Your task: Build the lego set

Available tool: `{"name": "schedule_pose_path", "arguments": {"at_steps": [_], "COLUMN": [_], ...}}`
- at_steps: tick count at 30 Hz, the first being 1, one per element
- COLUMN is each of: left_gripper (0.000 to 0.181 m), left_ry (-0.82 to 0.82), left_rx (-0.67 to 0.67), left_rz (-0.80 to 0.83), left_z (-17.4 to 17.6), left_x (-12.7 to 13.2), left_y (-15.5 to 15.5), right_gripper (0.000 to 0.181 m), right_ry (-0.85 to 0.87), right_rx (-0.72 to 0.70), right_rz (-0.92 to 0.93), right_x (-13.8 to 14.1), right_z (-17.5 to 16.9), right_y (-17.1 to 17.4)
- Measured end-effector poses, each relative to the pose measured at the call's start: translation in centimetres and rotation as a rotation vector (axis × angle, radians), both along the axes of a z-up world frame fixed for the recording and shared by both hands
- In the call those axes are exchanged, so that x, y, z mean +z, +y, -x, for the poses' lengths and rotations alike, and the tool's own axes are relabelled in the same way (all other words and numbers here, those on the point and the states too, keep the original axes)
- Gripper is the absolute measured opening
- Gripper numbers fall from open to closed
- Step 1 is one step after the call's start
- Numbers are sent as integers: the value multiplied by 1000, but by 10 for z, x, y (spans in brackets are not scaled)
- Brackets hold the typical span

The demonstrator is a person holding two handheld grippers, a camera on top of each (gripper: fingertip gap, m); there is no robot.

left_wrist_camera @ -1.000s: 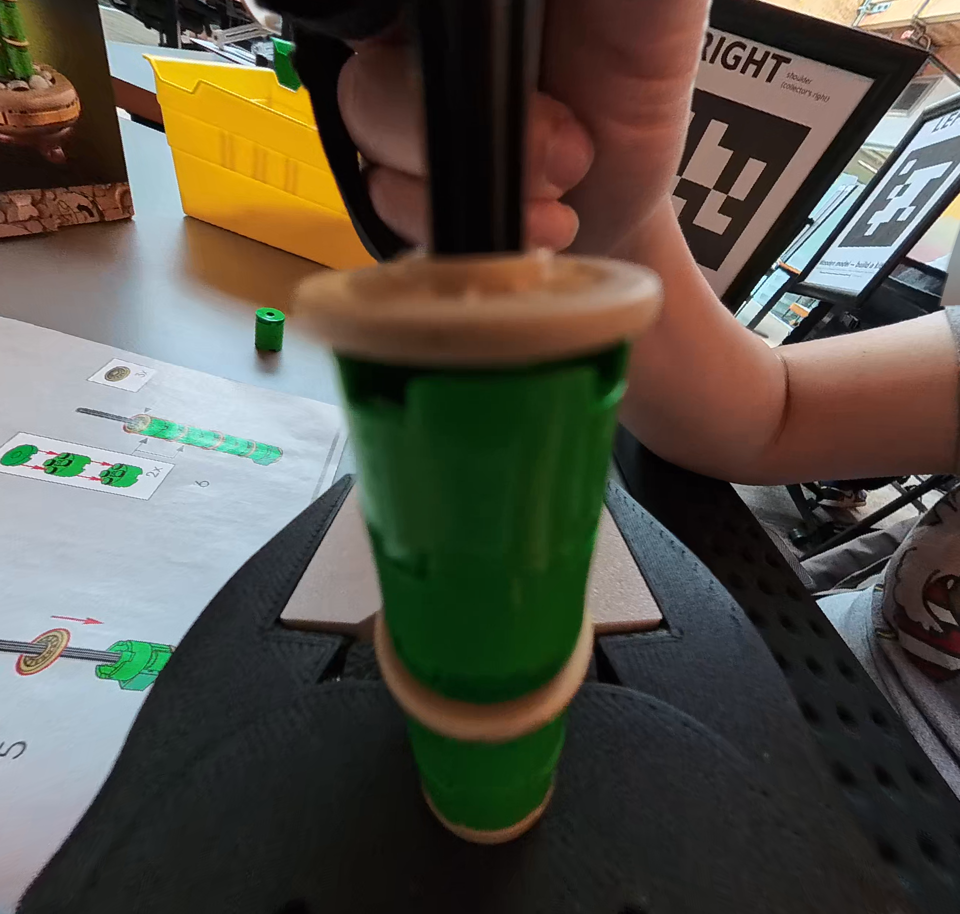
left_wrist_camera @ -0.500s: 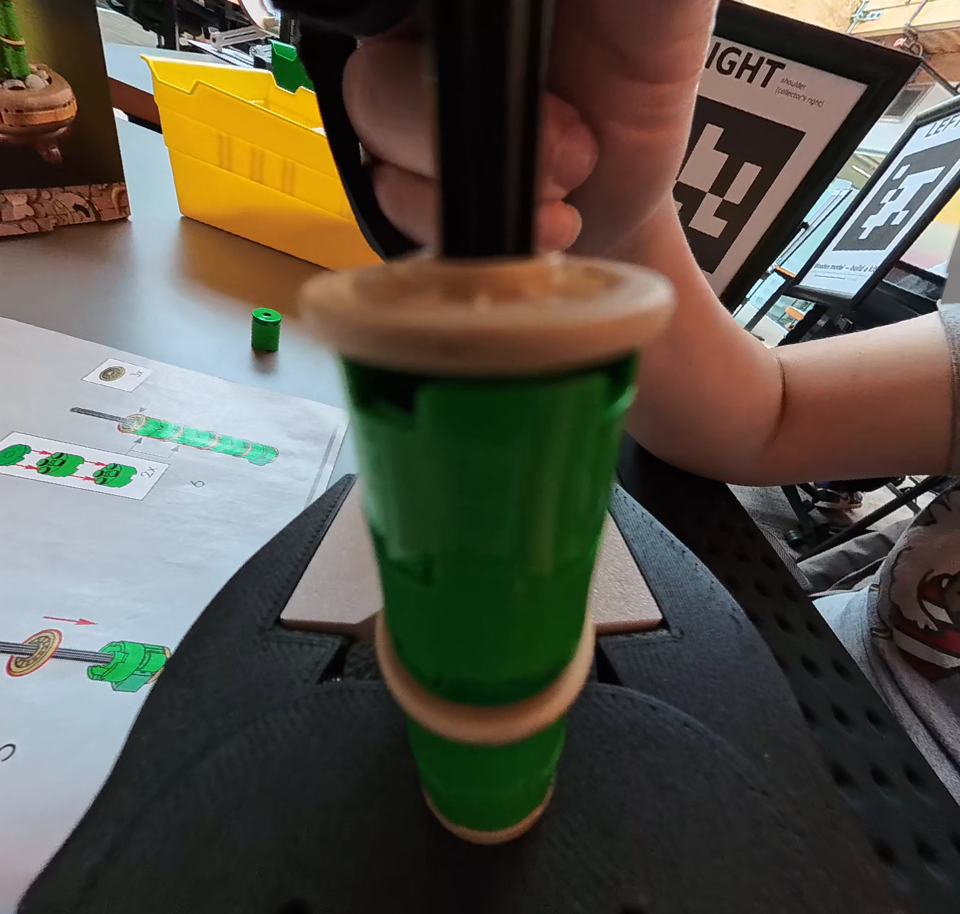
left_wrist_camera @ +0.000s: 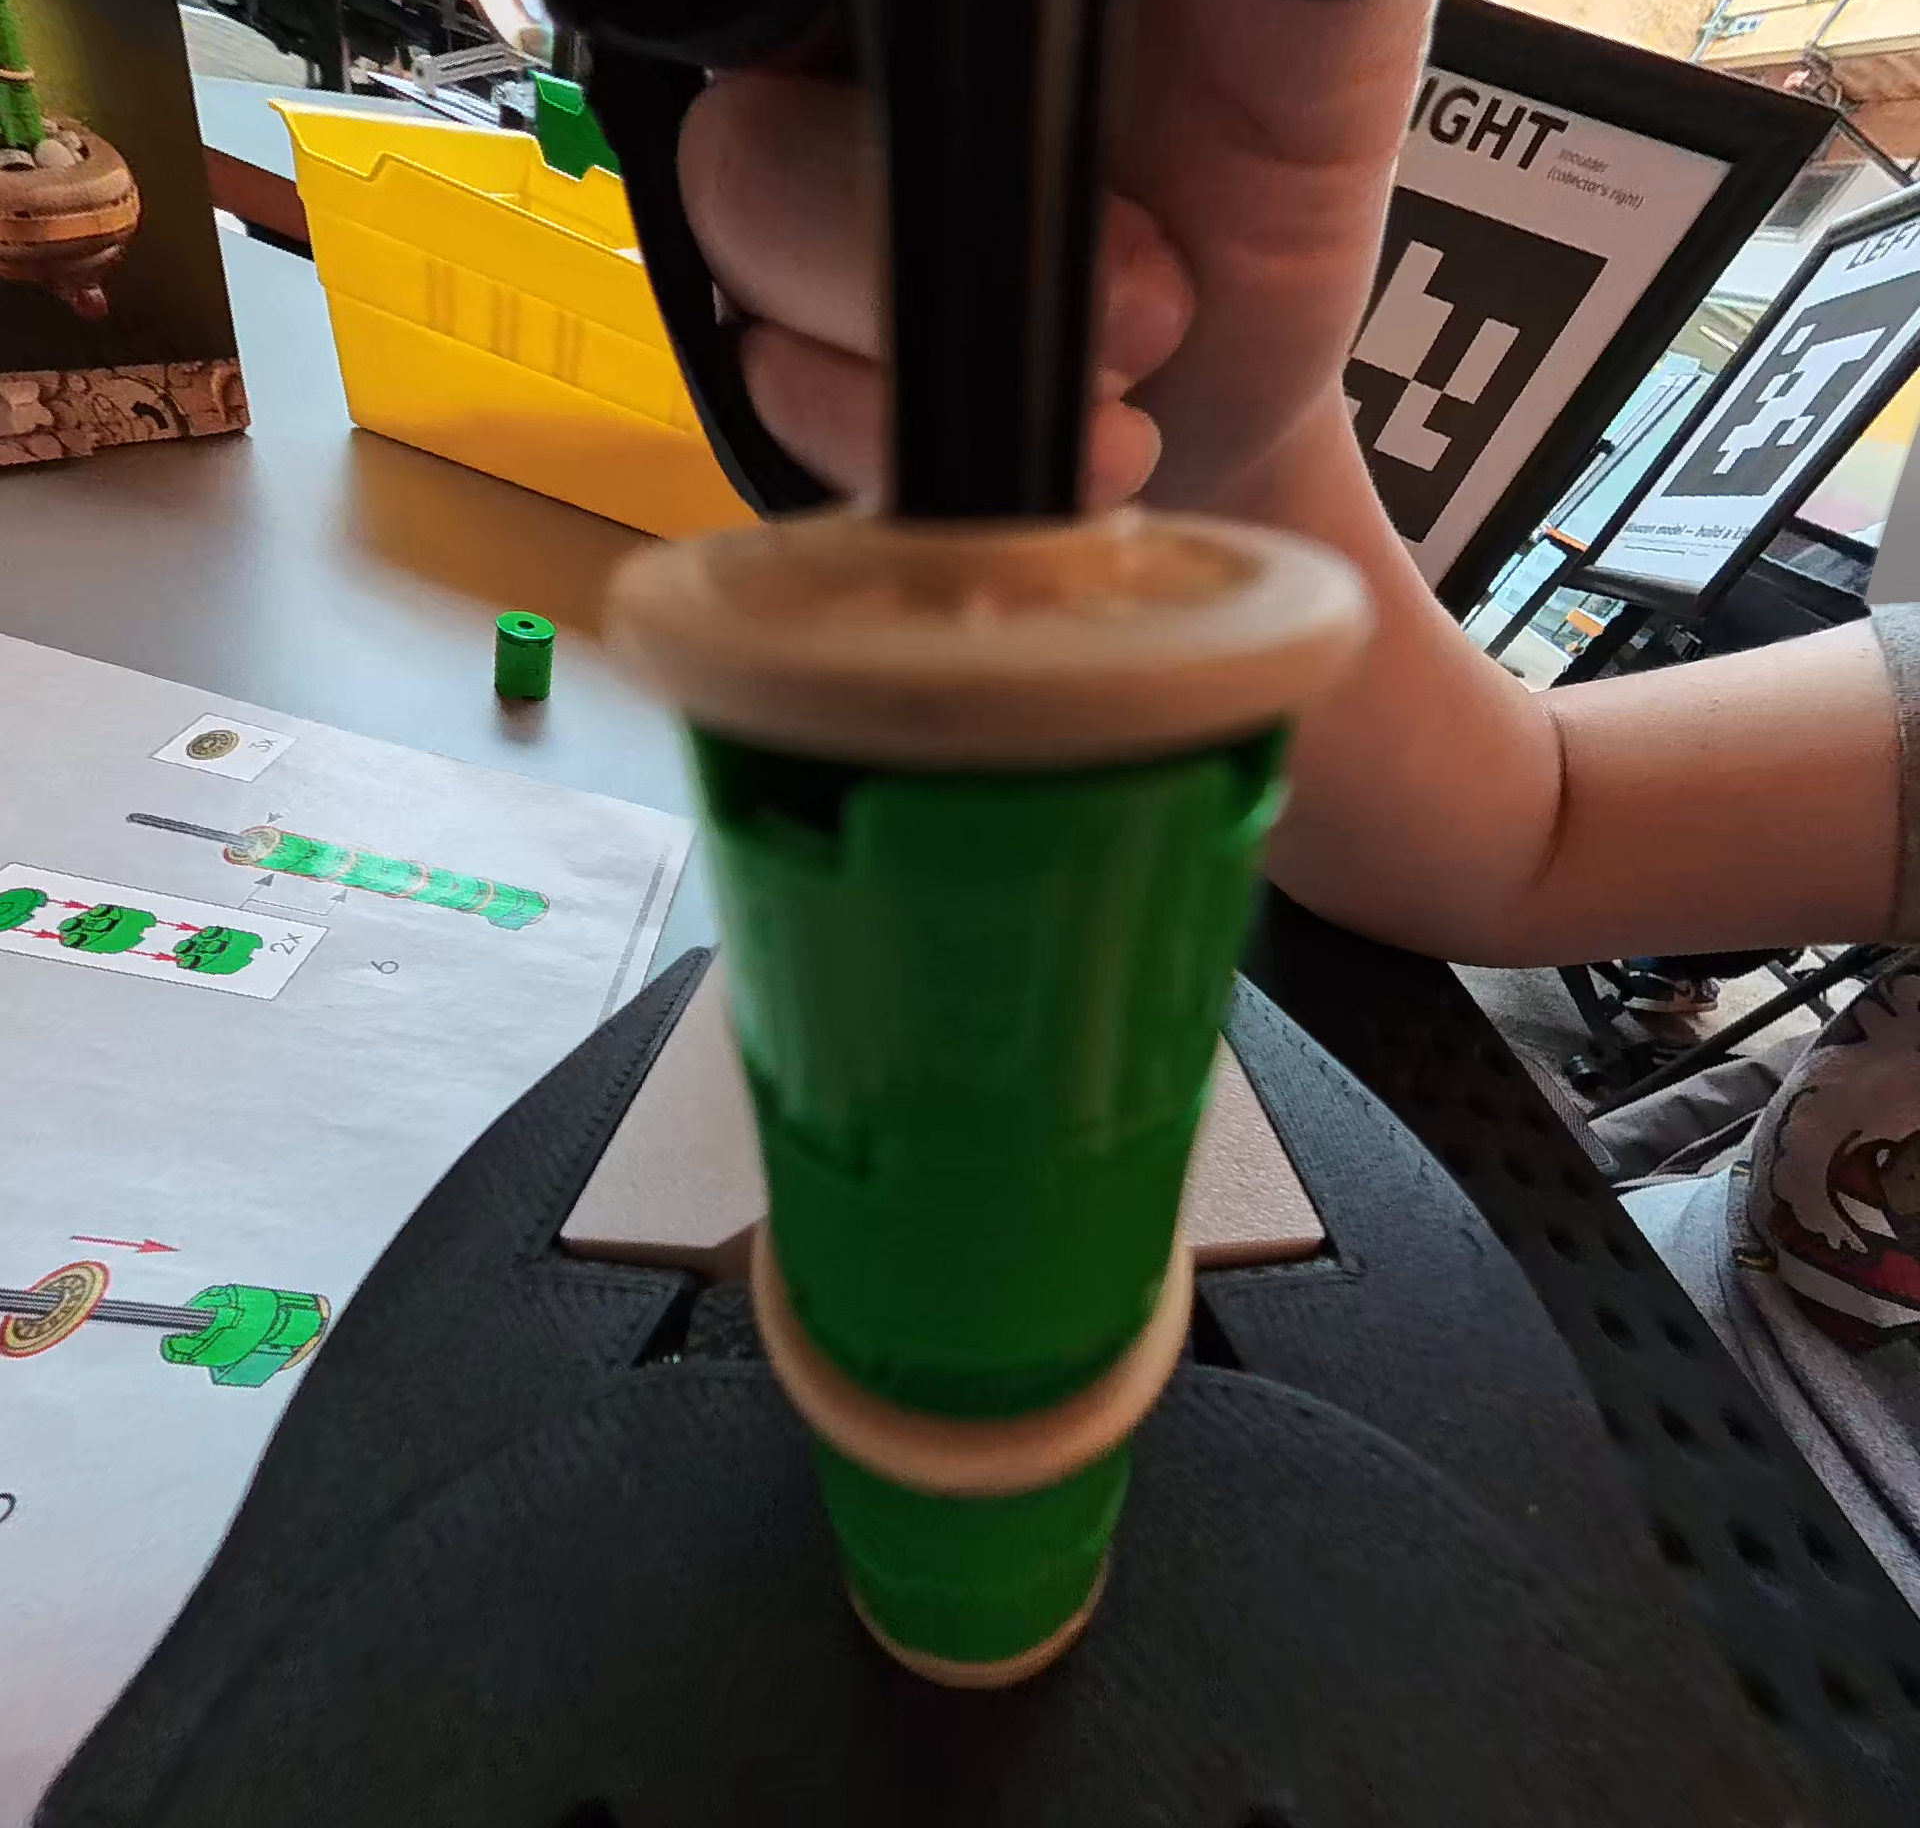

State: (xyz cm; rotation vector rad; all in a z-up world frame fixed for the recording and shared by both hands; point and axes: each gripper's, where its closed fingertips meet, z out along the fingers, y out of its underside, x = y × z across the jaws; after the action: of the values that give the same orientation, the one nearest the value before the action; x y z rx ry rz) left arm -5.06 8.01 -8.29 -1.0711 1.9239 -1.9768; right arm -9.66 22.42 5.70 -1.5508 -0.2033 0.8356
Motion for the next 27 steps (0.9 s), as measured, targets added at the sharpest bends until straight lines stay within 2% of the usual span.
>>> {"name": "schedule_pose_path", "arguments": {"at_steps": [11,15,18,27], "left_gripper": [0,0,0,0], "left_ry": [20,21,17,8], "left_rx": [-26,-23,-26,-24], "left_rz": [-18,-18,-39,-46], "left_z": [0,0,0,1], "left_x": [-3,-3,-4,-4], "left_y": [-3,-2,-4,-5], "right_gripper": [0,0,0,0], "right_ry": [15,-36,-87,-14], "right_rx": [82,69,7,55], "right_rz": [-11,-19,-22,10], "right_x": [7,5,2,3], "right_z": [3,2,-5,0], "right_y": [-12,-13,-11,-11]}}
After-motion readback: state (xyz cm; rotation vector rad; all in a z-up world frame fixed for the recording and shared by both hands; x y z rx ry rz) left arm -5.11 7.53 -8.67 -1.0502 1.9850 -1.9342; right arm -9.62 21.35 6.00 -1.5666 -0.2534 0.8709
